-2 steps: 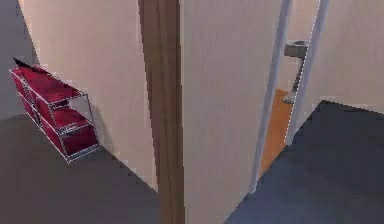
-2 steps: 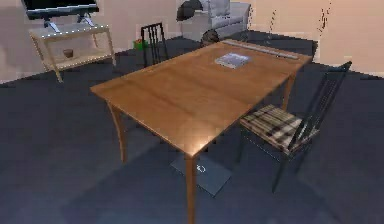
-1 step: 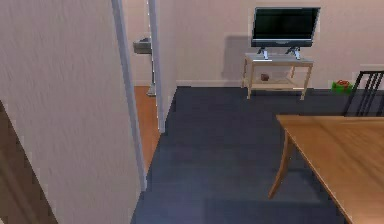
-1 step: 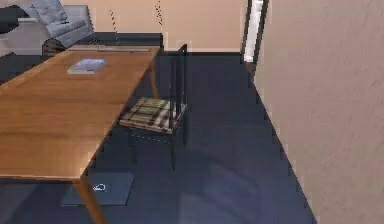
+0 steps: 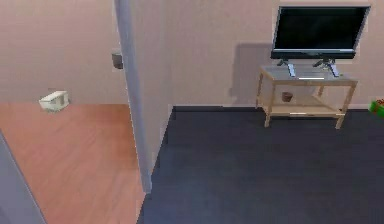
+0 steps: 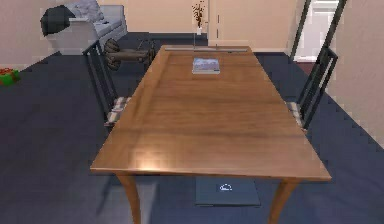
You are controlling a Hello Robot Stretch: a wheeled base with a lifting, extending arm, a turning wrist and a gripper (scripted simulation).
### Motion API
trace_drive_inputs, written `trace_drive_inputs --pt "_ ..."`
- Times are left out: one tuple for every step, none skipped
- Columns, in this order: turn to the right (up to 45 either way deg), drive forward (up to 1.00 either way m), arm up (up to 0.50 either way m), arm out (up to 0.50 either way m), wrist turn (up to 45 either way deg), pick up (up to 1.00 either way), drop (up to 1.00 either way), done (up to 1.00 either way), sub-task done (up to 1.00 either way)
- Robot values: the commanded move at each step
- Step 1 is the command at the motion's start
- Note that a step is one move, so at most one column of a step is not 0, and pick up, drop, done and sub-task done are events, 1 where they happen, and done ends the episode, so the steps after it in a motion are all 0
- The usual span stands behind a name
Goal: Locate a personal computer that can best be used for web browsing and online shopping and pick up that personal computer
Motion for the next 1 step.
trace_drive_inputs --pt "6.0 0.00 0.00 0.00 0.0 0.00 0.00 0.00 0.00"
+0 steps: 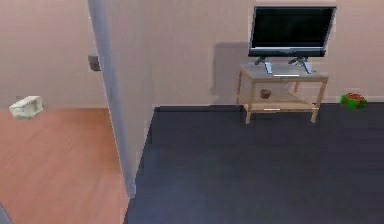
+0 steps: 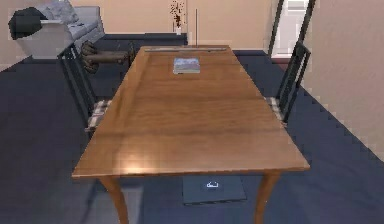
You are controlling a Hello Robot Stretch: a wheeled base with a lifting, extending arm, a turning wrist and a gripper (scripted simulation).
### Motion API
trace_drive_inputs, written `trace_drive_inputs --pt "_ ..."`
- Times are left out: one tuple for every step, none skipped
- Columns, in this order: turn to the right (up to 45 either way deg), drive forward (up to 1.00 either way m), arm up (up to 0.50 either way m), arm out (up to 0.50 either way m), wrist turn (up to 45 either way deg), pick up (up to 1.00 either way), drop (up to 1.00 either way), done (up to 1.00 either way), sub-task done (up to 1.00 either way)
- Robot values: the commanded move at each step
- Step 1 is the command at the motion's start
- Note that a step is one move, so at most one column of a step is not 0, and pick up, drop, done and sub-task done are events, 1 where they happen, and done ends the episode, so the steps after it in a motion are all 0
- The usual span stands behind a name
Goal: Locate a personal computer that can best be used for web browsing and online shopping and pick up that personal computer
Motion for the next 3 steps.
trace_drive_inputs --pt "0.0 0.60 0.00 0.00 0.0 0.00 0.00 0.00 0.00" --pt "-30.0 0.00 0.00 0.00 0.0 0.00 0.00 0.00 0.00" --pt "0.0 0.05 0.00 0.00 0.0 0.00 0.00 0.00 0.00"
